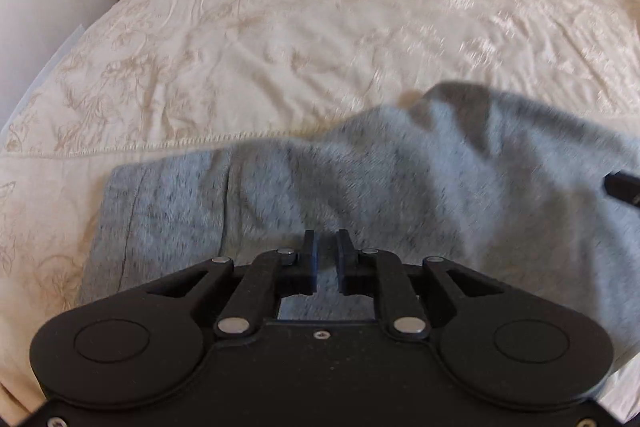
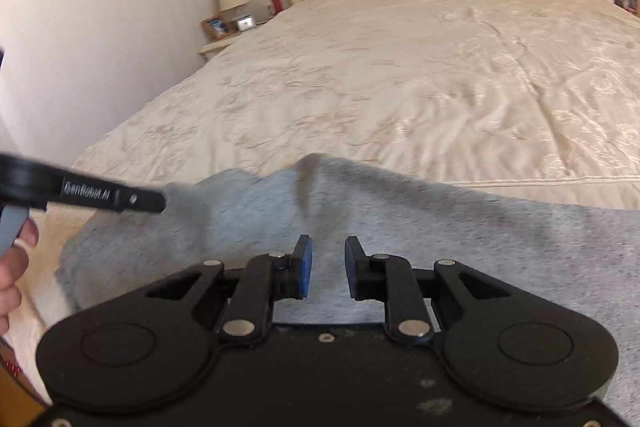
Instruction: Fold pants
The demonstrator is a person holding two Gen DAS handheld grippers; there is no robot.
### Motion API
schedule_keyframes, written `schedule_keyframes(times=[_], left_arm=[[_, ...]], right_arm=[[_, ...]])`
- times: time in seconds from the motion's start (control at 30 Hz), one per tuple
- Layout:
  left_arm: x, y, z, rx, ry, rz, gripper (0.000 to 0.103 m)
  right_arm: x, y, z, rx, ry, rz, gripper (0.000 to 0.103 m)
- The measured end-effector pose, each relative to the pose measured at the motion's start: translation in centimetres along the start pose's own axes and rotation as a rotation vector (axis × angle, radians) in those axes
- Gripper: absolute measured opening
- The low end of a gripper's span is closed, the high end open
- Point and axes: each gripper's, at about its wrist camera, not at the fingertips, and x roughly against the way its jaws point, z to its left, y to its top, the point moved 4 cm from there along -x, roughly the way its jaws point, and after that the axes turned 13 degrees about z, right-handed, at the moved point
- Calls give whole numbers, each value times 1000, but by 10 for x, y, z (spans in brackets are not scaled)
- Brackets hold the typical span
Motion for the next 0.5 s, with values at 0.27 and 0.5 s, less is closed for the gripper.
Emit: schedule_keyframes(times=[0.27,0.5], left_arm=[[6,-35,6,-25,48,-50,20],[40,-27,-28,-88,119,-123,20]], right_arm=[[5,-20,-154,-229,-214,48,12],[54,-22,-273,-502,-282,-53,20]])
